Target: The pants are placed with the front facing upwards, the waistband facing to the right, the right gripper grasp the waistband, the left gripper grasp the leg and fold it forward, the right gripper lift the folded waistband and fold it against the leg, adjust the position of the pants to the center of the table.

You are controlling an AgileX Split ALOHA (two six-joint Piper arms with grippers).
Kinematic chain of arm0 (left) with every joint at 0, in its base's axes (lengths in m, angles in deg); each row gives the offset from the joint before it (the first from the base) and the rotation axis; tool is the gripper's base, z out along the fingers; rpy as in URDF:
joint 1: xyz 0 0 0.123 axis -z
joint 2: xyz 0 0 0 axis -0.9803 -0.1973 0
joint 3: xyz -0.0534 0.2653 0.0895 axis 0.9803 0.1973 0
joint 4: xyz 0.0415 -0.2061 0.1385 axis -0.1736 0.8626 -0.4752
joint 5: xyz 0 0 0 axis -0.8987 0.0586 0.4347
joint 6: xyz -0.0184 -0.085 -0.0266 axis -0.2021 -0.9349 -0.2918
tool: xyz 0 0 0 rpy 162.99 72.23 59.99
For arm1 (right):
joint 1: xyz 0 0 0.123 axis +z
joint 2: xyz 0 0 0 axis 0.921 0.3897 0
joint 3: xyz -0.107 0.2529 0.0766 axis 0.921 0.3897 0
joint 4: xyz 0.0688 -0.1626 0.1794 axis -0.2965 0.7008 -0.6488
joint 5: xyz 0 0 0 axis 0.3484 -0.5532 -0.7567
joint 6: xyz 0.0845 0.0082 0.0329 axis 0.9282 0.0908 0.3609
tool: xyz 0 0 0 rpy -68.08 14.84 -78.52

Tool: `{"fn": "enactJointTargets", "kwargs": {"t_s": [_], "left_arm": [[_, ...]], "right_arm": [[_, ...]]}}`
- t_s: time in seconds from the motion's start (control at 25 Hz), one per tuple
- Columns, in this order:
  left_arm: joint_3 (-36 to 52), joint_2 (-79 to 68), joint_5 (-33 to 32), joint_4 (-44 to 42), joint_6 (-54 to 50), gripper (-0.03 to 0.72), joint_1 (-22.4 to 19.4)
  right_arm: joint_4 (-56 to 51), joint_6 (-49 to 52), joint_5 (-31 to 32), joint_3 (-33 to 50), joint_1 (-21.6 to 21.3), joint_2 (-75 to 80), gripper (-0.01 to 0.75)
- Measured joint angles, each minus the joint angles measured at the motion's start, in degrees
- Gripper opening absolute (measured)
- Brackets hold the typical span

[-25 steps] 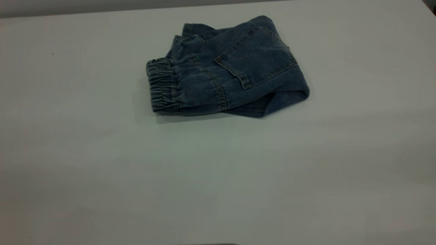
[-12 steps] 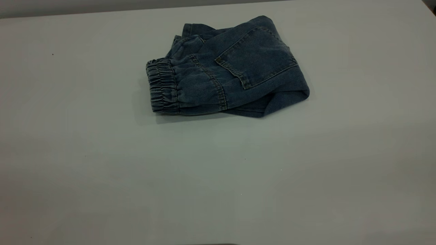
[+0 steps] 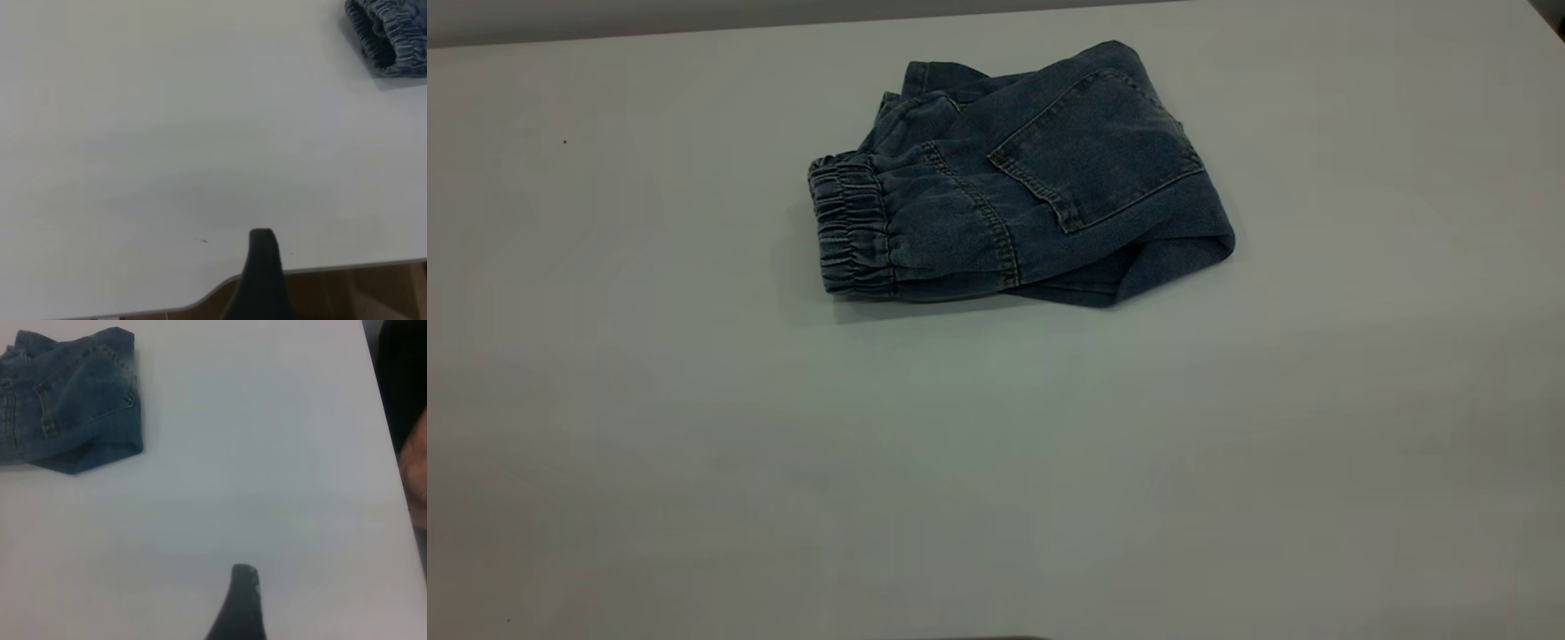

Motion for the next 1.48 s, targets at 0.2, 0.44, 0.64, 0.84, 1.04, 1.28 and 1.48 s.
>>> {"fn": "enactJointTargets", "kwargs": {"t_s": [0.2, 0.44, 0.64, 0.84, 1.04, 1.28, 1.48], "left_arm": [[0.0, 0.0, 0.0, 0.0, -0.1, 0.557, 0.0], [0.0, 0.0, 0.0, 0.0, -0.2, 0.557, 0.0], [0.0, 0.0, 0.0, 0.0, -0.2, 0.557, 0.0], [0.0, 0.0, 0.0, 0.0, -0.2, 0.557, 0.0], [0.0, 0.0, 0.0, 0.0, -0.2, 0.557, 0.0], [0.0, 0.0, 0.0, 0.0, -0.2, 0.557, 0.0], [0.0, 0.0, 0.0, 0.0, -0.2, 0.557, 0.0]], "right_arm": [[0.9, 0.4, 0.0, 0.0, 1.0, 0.0, 0.578], [7.6, 7.9, -0.1, 0.0, 3.0, 0.0, 0.578], [8.9, 9.3, -0.1, 0.0, 3.0, 0.0, 0.578], [8.5, 7.7, -0.1, 0.0, 3.0, 0.0, 0.578], [8.3, 7.5, -0.1, 0.0, 3.0, 0.0, 0.578], [8.3, 7.3, -0.1, 0.0, 3.0, 0.0, 0.578], [8.3, 7.3, -0.2, 0.0, 3.0, 0.0, 0.578]]}}
